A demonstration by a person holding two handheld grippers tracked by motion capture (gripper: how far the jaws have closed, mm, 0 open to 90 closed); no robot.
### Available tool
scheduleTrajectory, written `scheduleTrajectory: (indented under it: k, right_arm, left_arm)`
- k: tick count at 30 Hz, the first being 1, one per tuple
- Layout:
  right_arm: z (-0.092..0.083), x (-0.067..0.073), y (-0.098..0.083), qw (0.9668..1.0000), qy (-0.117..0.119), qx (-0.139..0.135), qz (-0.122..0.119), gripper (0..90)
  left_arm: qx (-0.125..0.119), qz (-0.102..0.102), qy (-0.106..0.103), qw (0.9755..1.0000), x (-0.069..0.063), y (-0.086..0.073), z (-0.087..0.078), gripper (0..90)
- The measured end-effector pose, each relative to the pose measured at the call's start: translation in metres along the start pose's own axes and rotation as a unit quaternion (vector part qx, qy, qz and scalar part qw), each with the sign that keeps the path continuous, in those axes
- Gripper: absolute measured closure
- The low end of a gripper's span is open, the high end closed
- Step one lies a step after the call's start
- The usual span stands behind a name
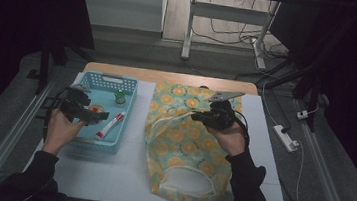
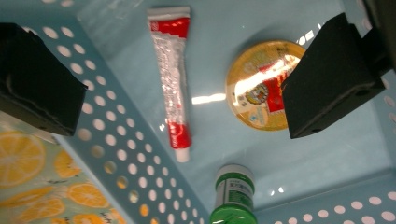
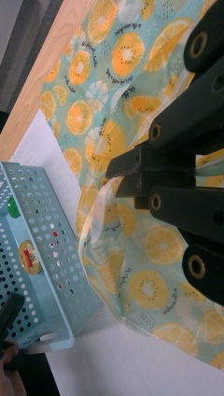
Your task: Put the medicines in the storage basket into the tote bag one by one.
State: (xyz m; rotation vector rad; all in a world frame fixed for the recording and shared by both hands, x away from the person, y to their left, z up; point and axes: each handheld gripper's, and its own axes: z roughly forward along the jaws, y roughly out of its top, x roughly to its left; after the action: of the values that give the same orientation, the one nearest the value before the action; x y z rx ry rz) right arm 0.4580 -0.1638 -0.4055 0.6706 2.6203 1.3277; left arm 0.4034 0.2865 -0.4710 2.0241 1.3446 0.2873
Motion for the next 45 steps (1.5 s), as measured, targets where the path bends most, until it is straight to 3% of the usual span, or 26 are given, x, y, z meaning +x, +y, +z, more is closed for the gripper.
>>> scheduleTrajectory:
  k: [10,15,23,28,32,35,38,42,45]
  right_arm:
    - [0.000,0.000,0.000,1.0000,0.000,0.001,-0.002,90.0]
    - [0.000,0.000,0.000,1.0000,0.000,0.000,-0.001,90.0]
    - [0.000,0.000,0.000,1.0000,0.002,0.003,-0.003,90.0]
    - [0.001,0.000,0.000,1.0000,0.003,0.004,-0.005,90.0]
    - [0.001,0.000,-0.001,1.0000,0.003,0.005,-0.004,90.0]
    - [0.001,-0.001,-0.001,1.0000,0.003,0.005,-0.005,90.0]
    - [0.001,-0.001,-0.001,1.0000,0.003,0.006,-0.004,90.0]
    - [0.001,-0.002,-0.001,1.0000,0.003,0.005,-0.004,90.0]
    - [0.000,-0.002,-0.002,1.0000,0.002,0.005,-0.004,90.0]
  left_arm:
    - [0.037,-0.006,0.031,0.9988,0.018,0.011,0.026,0.0]
    - [0.060,-0.027,0.039,0.9971,0.031,0.012,0.039,0.0]
    - [0.097,-0.033,0.027,0.9944,0.041,0.012,0.053,0.0]
    - [0.124,-0.023,0.040,0.9912,0.040,0.013,0.060,0.0]
    - [0.153,-0.011,0.055,0.9867,0.039,0.012,0.065,0.0]
    - [0.167,-0.013,0.069,0.9835,0.038,0.012,0.067,1.8]
    - [0.171,-0.015,0.074,0.9824,0.038,0.012,0.066,5.9]
    - [0.178,-0.016,0.080,0.9808,0.036,0.011,0.065,19.0]
    - [0.179,-0.017,0.082,0.9803,0.035,0.011,0.065,19.6]
